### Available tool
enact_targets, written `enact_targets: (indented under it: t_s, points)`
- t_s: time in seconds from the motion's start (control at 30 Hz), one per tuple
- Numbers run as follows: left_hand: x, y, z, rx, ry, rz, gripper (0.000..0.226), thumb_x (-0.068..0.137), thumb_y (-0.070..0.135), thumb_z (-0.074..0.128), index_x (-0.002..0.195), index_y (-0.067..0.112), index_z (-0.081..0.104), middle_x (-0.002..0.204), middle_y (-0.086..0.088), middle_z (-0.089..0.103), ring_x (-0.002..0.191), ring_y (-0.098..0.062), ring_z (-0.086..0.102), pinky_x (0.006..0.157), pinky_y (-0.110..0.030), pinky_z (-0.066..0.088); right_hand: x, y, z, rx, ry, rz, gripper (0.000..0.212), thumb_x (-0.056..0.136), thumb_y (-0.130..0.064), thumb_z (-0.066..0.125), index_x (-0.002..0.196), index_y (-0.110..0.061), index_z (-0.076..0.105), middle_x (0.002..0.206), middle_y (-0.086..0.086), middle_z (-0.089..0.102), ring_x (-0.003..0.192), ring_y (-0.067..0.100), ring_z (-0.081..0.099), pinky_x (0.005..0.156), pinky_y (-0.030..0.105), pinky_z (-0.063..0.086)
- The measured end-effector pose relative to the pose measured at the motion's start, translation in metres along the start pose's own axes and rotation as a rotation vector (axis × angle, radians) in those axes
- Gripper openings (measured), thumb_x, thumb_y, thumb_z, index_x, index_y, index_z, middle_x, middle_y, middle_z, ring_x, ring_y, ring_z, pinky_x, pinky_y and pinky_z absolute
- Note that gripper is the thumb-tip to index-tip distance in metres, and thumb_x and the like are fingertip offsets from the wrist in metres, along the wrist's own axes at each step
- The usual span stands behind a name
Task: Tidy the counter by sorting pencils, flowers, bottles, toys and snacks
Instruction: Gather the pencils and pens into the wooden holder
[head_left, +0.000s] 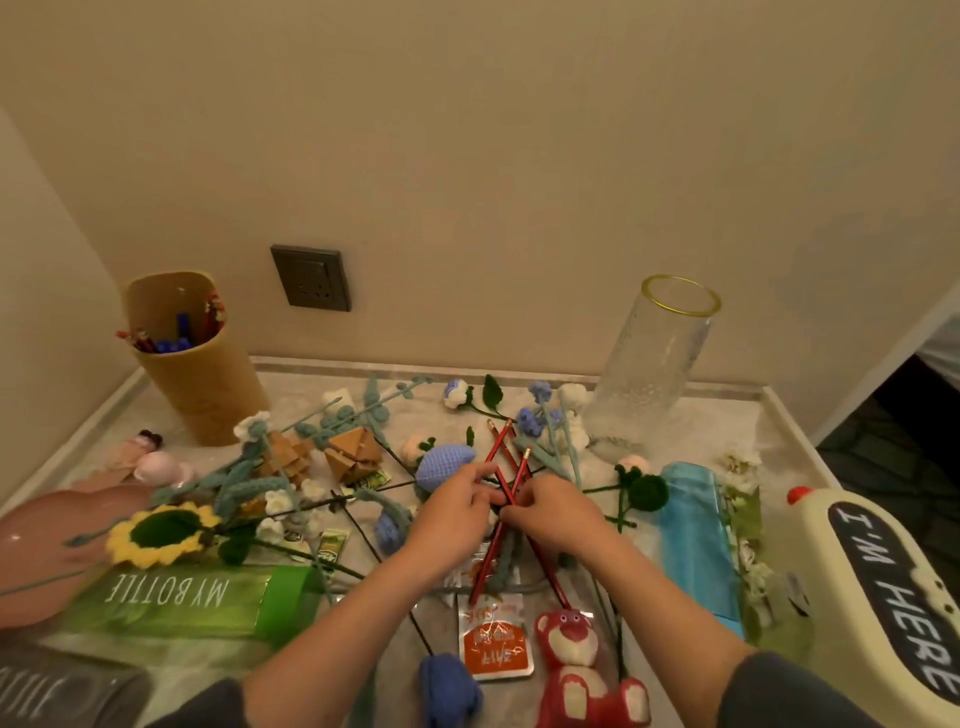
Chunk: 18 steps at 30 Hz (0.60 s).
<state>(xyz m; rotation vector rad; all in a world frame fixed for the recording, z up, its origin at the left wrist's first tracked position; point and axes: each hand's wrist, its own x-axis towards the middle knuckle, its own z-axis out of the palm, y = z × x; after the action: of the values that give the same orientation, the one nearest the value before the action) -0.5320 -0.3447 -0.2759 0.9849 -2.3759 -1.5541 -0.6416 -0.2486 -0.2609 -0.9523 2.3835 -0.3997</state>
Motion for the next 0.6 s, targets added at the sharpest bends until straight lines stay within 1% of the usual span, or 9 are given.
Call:
enact_targets:
  t_s: [0.07,0.13,0.17,0.23,0.3,0.37,0.47,0.53,0.6]
  points:
    - [0.001,-0.001,0.003,-0.034,0.023,-0.008,0.037,0.098,0.012,0.035,0.131,0.025,0.045,0.099,0.015,0.067,0.065,-0.007,0.058,0.06,-0.025,0.046,0.004,0.002,-0.001,0.077,-0.003,-0.01,0.034,0.086,-0.036,0.062,0.056,-0.023,0.051,0.054,-0.007,0.049,0.055,0.012,0.049,0.055,0.029,0.037]
    - [0.003,0.0,0.006,-0.1,0.043,-0.026,0.035,0.099,0.012,0.035,0.131,0.023,0.044,0.095,0.019,0.066,0.073,-0.003,0.059,0.066,-0.021,0.047,0.007,0.004,-0.004,0.137,0.001,-0.027,0.036,0.087,-0.03,0.061,0.054,-0.021,0.049,0.051,-0.005,0.045,0.053,0.014,0.046,0.058,0.03,0.037]
    - [0.004,0.001,0.007,-0.14,0.053,-0.037,0.035,0.099,0.012,0.036,0.131,0.022,0.044,0.093,0.02,0.066,0.079,-0.001,0.059,0.069,-0.02,0.046,0.008,0.005,-0.006,0.146,0.003,-0.037,0.037,0.087,-0.029,0.061,0.053,-0.02,0.049,0.051,-0.005,0.044,0.052,0.013,0.045,0.057,0.029,0.037]
    - [0.006,0.004,0.011,-0.216,0.077,-0.066,0.033,0.099,0.012,0.038,0.13,0.021,0.044,0.091,0.017,0.067,0.092,-0.005,0.06,0.076,-0.023,0.046,0.01,0.007,-0.007,0.147,0.003,-0.051,0.038,0.088,-0.029,0.062,0.053,-0.021,0.05,0.049,-0.006,0.044,0.048,0.01,0.044,0.052,0.027,0.035]
    - [0.007,0.008,0.012,-0.259,0.108,-0.099,0.031,0.098,0.011,0.04,0.126,0.021,0.046,0.089,0.014,0.068,0.097,-0.008,0.061,0.079,-0.026,0.048,0.01,0.008,-0.006,0.177,0.004,-0.052,0.038,0.086,-0.028,0.065,0.052,-0.022,0.051,0.049,-0.006,0.045,0.048,0.009,0.044,0.051,0.027,0.035]
    - [0.009,0.011,0.012,-0.28,0.125,-0.115,0.031,0.098,0.008,0.039,0.125,0.021,0.045,0.087,0.013,0.068,0.085,-0.006,0.063,0.071,-0.023,0.051,0.011,0.008,-0.005,0.242,0.024,-0.059,0.039,0.084,-0.027,0.067,0.051,-0.02,0.047,0.049,-0.005,0.042,0.048,0.011,0.041,0.052,0.029,0.033]
    - [0.011,0.017,0.012,-0.272,0.136,-0.141,0.039,0.096,-0.001,0.038,0.132,0.015,0.043,0.098,0.005,0.061,0.078,-0.013,0.063,0.066,-0.026,0.052,0.01,0.004,-0.007,0.336,0.041,-0.08,0.037,0.082,-0.028,0.07,0.055,-0.018,0.046,0.05,-0.003,0.037,0.05,0.013,0.036,0.053,0.03,0.029]
    - [0.013,0.021,0.014,-0.274,0.092,-0.165,0.049,0.091,-0.01,0.04,0.136,0.011,0.041,0.108,-0.003,0.055,0.074,-0.018,0.059,0.059,-0.027,0.048,0.01,0.001,-0.011,0.333,0.043,-0.101,0.032,0.086,-0.022,0.062,0.06,-0.016,0.046,0.054,-0.001,0.039,0.053,0.015,0.038,0.056,0.032,0.031]
    - [0.015,0.022,0.016,-0.182,0.039,-0.139,0.055,0.088,-0.012,0.043,0.138,0.01,0.04,0.113,-0.007,0.056,0.081,-0.022,0.059,0.057,-0.027,0.045,0.01,0.0,-0.018,0.317,0.079,-0.114,0.029,0.092,-0.02,0.052,0.064,-0.016,0.047,0.06,0.002,0.045,0.058,0.017,0.045,0.06,0.033,0.035]
